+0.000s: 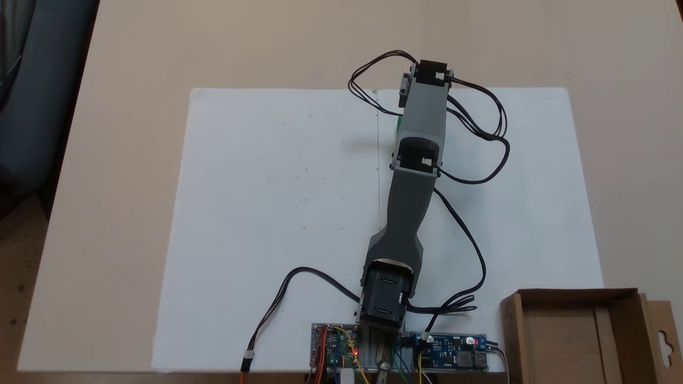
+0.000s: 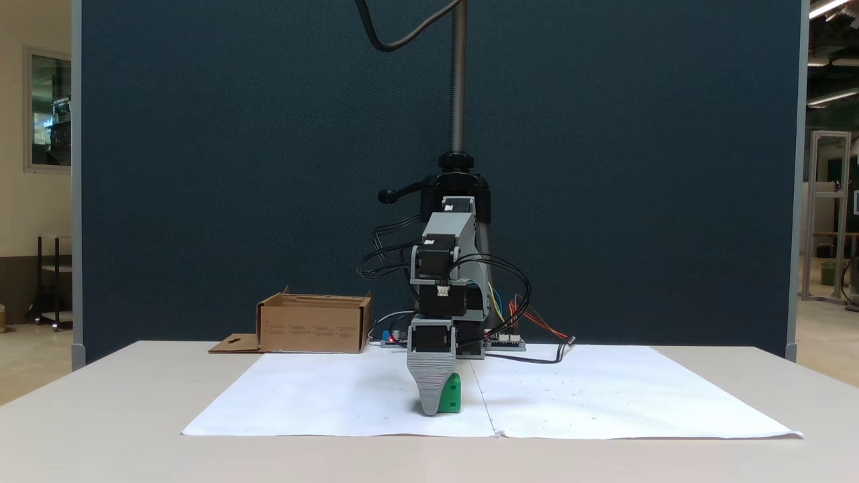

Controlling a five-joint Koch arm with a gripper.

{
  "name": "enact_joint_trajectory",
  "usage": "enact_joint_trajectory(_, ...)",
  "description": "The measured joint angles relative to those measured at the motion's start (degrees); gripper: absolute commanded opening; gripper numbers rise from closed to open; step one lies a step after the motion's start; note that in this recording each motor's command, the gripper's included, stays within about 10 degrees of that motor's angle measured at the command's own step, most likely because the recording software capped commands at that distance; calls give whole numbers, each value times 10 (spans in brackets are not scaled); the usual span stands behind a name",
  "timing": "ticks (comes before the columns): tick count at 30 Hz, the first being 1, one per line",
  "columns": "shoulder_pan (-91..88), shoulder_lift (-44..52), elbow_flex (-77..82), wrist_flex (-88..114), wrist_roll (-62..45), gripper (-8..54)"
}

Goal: Grasp a green dice and put it in the bin.

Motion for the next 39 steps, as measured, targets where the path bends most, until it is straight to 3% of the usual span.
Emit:
enact_joint_trajectory(2,0,0,1,0,0,250)
enact_joint_trajectory(6,-4,0,0,0,0,361)
enact_joint_trajectory(24,-20,-11,-5,0,-1,357)
enact_joint_trajectory(30,-26,-11,-5,0,-1,224)
enact_joint_trajectory(39,-23,-11,-6,-3,0,222)
